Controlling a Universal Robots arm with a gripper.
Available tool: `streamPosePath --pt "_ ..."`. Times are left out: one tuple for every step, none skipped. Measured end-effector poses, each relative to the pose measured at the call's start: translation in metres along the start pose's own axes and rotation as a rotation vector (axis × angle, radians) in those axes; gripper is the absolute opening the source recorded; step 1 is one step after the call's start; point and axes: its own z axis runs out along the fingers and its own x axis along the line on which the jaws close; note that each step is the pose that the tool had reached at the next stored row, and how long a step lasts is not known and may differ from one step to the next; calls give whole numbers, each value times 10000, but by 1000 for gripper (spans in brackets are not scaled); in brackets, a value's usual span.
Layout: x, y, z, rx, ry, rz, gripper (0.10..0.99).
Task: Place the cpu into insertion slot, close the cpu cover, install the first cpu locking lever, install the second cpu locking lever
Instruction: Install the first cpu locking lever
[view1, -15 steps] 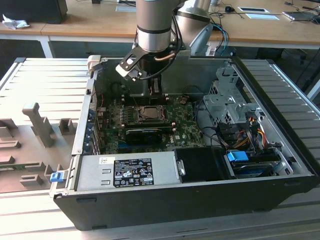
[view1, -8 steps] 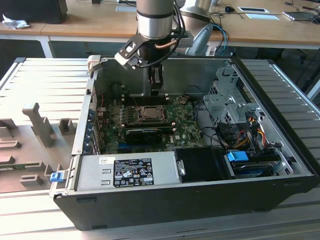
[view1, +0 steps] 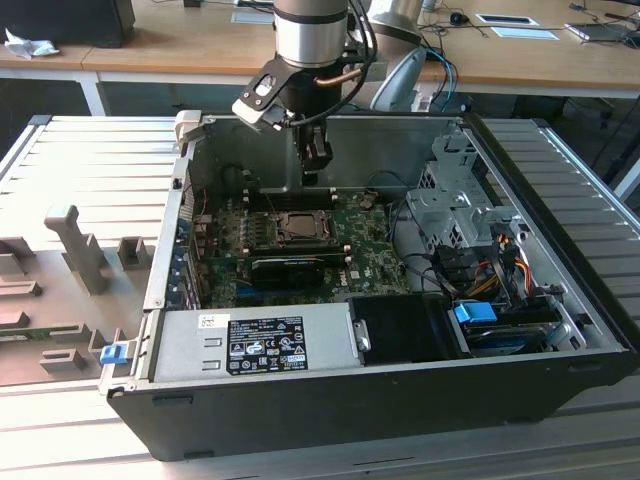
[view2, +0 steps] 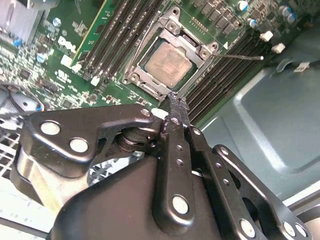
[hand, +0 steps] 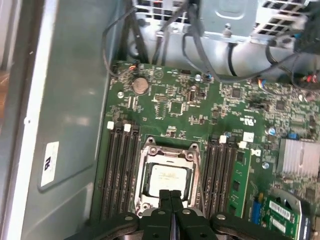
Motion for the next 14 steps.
streamPosePath --pt "0 0 0 0 4 -82 106" --pt "0 0 0 1 10 -204 106" --pt "0 0 0 2 13 -271 106" --pt "0 0 0 3 16 -339 106" --pt "0 0 0 3 21 -437 106" --pt "0 0 0 4 26 -532 106" --pt "0 0 0 6 33 -708 106" --pt "0 0 0 7 39 -843 106" --pt "0 0 0 8 49 -1042 106" --pt "0 0 0 9 54 -1145 106" --pt "0 0 0 10 57 -1232 106" --pt "-2 -1 0 9 60 -1277 106" --pt "-5 -2 0 10 61 -1297 106" --pt "-9 -4 -1 11 62 -1317 106"
